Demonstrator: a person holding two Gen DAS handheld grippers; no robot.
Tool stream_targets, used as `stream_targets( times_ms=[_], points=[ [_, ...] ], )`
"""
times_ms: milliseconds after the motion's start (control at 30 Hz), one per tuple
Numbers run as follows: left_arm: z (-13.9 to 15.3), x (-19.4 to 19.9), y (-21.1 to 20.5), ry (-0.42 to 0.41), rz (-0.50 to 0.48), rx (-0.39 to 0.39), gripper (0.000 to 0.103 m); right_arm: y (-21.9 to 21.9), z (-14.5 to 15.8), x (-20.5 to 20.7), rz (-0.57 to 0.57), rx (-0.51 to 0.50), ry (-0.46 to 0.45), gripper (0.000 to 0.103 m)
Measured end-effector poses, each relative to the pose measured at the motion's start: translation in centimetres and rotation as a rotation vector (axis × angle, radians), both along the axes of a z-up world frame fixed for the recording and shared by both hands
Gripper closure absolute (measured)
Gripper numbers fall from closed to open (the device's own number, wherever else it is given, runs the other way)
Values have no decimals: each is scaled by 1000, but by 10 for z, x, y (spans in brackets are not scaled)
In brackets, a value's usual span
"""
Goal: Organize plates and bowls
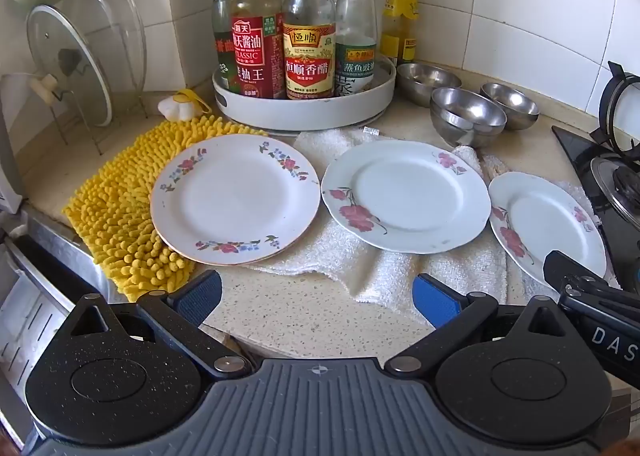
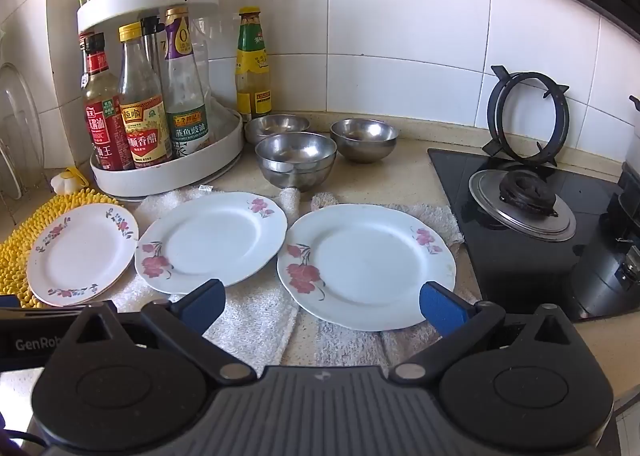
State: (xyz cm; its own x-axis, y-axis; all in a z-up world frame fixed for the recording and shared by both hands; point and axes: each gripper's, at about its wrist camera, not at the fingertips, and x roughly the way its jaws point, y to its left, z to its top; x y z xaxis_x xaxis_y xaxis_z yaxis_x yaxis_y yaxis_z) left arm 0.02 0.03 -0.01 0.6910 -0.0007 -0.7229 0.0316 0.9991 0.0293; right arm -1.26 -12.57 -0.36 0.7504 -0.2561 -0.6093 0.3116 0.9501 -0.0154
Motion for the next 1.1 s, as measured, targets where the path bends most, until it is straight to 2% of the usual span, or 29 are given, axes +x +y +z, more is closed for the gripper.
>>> stream_targets(
  times_ms=[1100],
  points=[
    [-5,5,-1,25,-9,8,0,5,-2,1,-31,5,38,0]
  ],
)
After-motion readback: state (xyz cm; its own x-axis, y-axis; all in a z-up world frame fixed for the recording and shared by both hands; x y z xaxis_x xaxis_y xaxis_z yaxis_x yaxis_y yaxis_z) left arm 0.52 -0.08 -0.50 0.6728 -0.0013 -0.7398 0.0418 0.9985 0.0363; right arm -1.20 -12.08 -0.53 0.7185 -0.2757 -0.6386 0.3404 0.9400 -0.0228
